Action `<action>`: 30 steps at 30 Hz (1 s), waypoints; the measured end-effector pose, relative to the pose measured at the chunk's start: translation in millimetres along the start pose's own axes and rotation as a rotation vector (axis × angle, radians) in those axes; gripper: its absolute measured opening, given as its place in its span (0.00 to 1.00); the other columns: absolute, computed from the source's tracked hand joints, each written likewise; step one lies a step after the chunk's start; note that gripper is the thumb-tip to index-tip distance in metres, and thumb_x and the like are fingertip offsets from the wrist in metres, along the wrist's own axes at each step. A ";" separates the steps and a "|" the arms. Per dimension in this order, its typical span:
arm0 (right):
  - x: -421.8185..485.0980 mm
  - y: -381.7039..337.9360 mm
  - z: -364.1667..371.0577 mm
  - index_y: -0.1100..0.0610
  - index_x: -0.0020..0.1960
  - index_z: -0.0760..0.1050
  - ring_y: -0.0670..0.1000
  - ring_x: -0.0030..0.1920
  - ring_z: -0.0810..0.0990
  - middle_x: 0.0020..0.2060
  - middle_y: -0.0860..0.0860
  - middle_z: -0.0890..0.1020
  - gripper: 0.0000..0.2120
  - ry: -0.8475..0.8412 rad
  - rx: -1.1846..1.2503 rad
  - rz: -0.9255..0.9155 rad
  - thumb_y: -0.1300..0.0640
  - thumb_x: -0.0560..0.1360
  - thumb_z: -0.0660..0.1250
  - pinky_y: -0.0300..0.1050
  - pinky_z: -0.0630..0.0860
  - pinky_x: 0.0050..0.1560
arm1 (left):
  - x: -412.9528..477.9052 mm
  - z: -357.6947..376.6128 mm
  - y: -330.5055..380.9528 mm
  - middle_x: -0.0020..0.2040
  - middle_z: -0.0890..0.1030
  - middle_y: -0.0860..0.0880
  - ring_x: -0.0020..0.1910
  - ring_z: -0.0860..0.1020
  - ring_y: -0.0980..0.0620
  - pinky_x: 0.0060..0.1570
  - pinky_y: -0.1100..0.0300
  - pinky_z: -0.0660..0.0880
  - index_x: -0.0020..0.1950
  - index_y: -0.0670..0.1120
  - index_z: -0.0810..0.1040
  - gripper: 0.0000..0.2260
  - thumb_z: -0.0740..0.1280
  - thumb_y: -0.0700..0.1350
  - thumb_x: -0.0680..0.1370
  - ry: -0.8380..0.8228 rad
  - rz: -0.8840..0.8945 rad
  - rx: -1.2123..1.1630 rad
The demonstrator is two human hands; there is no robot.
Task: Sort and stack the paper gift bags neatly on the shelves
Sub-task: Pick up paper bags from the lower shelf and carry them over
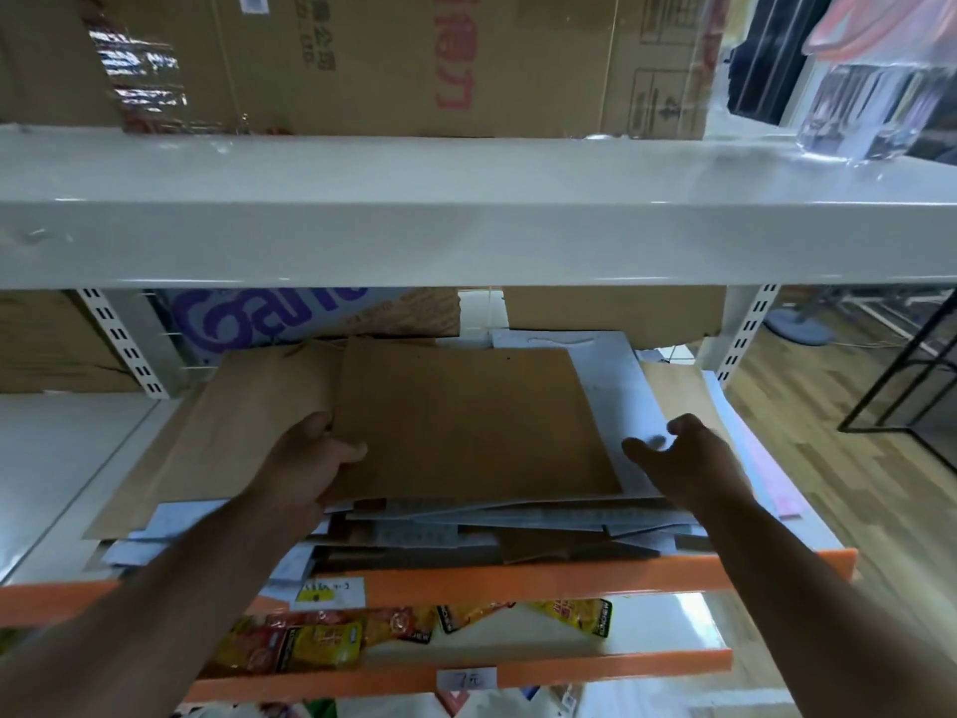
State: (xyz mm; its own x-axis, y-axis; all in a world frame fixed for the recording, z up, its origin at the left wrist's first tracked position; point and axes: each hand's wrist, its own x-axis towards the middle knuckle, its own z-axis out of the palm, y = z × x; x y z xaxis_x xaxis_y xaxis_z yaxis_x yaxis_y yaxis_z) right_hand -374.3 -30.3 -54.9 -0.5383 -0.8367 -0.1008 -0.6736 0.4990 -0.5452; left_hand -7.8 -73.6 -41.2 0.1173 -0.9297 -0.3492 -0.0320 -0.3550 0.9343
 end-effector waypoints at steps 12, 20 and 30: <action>8.8 0.9 -9.8 0.69 0.57 0.77 0.58 0.38 0.78 0.45 0.61 0.80 0.16 -0.131 0.544 0.103 0.63 0.73 0.74 0.41 0.72 0.33 | -4.4 1.3 -3.7 0.58 0.81 0.44 0.58 0.79 0.40 0.63 0.41 0.75 0.54 0.51 0.78 0.13 0.67 0.34 0.78 0.006 0.038 -0.052; -3.6 -11.0 -15.9 0.60 0.51 0.77 0.58 0.45 0.79 0.48 0.59 0.81 0.07 -0.293 0.979 0.044 0.68 0.79 0.62 0.49 0.73 0.45 | -23.4 -32.3 -6.1 0.57 0.81 0.43 0.54 0.80 0.41 0.45 0.50 0.78 0.56 0.47 0.76 0.12 0.64 0.32 0.79 0.073 0.011 -0.148; -60.6 -82.8 23.6 0.58 0.48 0.79 0.51 0.37 0.86 0.39 0.52 0.87 0.09 -0.377 1.028 -0.075 0.69 0.78 0.62 0.42 0.81 0.33 | -58.7 -131.9 -17.1 0.54 0.82 0.40 0.47 0.82 0.43 0.38 0.57 0.79 0.65 0.41 0.76 0.19 0.60 0.27 0.77 0.192 0.038 -0.317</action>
State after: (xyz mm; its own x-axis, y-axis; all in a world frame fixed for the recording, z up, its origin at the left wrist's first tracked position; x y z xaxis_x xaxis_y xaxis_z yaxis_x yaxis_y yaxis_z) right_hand -273.9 -26.2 -23.3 -0.2062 -0.9598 -0.1903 0.1401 0.1635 -0.9765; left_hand 116.7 0.0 -27.3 0.3071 -0.8953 -0.3226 0.2655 -0.2449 0.9325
